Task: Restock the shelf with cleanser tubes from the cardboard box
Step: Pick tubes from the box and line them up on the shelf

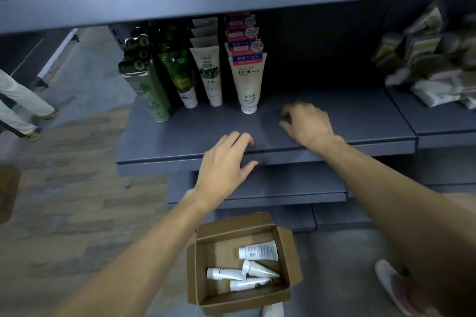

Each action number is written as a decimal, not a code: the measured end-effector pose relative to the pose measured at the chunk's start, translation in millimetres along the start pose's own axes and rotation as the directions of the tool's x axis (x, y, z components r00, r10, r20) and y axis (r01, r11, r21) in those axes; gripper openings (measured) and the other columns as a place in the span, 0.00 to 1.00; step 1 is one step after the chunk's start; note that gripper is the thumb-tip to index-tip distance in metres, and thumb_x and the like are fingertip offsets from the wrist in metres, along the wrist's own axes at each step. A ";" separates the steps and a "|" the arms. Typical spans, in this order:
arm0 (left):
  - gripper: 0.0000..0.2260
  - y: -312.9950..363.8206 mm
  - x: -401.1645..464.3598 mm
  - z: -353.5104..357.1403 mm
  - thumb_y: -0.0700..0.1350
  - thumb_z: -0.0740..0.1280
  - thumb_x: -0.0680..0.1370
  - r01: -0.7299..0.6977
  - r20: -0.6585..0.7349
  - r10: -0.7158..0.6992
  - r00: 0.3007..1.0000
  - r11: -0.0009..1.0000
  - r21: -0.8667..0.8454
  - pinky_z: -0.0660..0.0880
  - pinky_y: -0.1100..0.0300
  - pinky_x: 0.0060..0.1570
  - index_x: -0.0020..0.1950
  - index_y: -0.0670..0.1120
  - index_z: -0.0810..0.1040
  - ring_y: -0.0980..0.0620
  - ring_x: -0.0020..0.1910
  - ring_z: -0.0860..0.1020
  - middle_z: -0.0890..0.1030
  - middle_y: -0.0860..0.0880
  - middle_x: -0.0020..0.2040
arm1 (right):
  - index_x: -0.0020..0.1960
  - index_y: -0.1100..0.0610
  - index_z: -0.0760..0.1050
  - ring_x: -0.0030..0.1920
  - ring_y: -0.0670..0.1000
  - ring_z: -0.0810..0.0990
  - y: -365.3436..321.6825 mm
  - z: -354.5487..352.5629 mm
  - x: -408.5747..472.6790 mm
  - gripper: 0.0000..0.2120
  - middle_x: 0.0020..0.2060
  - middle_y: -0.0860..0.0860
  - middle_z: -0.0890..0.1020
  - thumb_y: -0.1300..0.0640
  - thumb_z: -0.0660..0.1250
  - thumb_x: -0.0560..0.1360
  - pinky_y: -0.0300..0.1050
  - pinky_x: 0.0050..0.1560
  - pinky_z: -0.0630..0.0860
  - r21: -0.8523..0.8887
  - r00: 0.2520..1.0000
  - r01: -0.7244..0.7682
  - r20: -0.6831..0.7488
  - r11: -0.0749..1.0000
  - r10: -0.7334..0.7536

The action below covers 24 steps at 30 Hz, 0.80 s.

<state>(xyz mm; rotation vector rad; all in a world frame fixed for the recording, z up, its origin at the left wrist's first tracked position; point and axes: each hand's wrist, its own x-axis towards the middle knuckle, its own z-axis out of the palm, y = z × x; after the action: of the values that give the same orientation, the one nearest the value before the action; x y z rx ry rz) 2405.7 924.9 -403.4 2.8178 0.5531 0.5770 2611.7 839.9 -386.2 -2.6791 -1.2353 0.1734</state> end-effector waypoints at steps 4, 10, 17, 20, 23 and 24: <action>0.15 -6.1 -22.7 -2.9 0.52 0.72 0.74 0.012 0.095 -0.011 0.995 1.000 -0.013 0.77 0.53 0.42 0.56 0.49 0.73 0.51 0.50 0.76 0.77 0.53 0.52 | 0.60 0.54 0.76 0.53 0.57 0.80 4.2 0.4 -42.9 0.14 0.54 0.52 0.81 0.51 0.69 0.77 0.51 0.47 0.78 0.020 0.996 -0.004 -0.088 1.000 0.005; 0.17 -8.8 -63.5 14.7 0.54 0.72 0.74 -0.039 0.211 0.047 0.976 0.998 -0.039 0.77 0.52 0.44 0.58 0.50 0.72 0.51 0.52 0.76 0.76 0.53 0.53 | 0.57 0.51 0.77 0.53 0.51 0.80 -19.7 23.7 -105.5 0.15 0.51 0.48 0.81 0.47 0.71 0.74 0.50 0.47 0.79 0.068 0.992 -0.004 -0.123 0.998 0.013; 0.17 -31.0 -110.1 37.2 0.55 0.71 0.74 0.003 0.334 0.020 0.942 0.998 -0.069 0.77 0.49 0.45 0.56 0.50 0.71 0.49 0.52 0.76 0.76 0.52 0.52 | 0.60 0.49 0.75 0.54 0.50 0.80 -39.8 80.4 -145.2 0.19 0.54 0.46 0.81 0.44 0.72 0.73 0.49 0.49 0.77 0.117 0.994 -0.108 0.030 0.987 0.105; 0.17 -44.3 -137.7 54.8 0.54 0.72 0.73 0.070 0.394 -0.026 0.919 0.993 -0.098 0.76 0.49 0.46 0.56 0.49 0.71 0.48 0.52 0.77 0.77 0.51 0.52 | 0.61 0.49 0.74 0.55 0.53 0.80 -43.0 116.7 -160.2 0.19 0.55 0.47 0.81 0.44 0.71 0.74 0.49 0.50 0.76 0.091 0.985 -0.124 0.128 0.988 0.112; 0.18 -61.7 -170.3 83.2 0.54 0.73 0.73 0.140 0.503 -0.079 0.861 0.986 -0.085 0.77 0.50 0.46 0.56 0.51 0.70 0.50 0.52 0.77 0.77 0.53 0.52 | 0.63 0.49 0.71 0.56 0.55 0.80 -42.0 161.2 -171.0 0.21 0.55 0.48 0.82 0.43 0.70 0.74 0.50 0.51 0.75 -0.004 0.944 -0.109 0.312 0.994 0.104; 0.18 -68.1 -181.7 93.6 0.54 0.73 0.72 0.168 0.534 -0.097 0.840 0.982 -0.087 0.78 0.49 0.46 0.55 0.52 0.70 0.50 0.50 0.77 0.76 0.53 0.51 | 0.63 0.49 0.70 0.55 0.56 0.80 -41.6 175.7 -174.8 0.21 0.55 0.49 0.82 0.43 0.70 0.74 0.50 0.51 0.75 -0.030 0.917 -0.104 0.384 0.994 0.108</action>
<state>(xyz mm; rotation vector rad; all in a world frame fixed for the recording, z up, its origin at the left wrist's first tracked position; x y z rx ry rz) 2268.0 901.7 -567.5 2.6129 0.5618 -0.1931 2435.7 754.1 -543.7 -2.8087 -1.1832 0.7452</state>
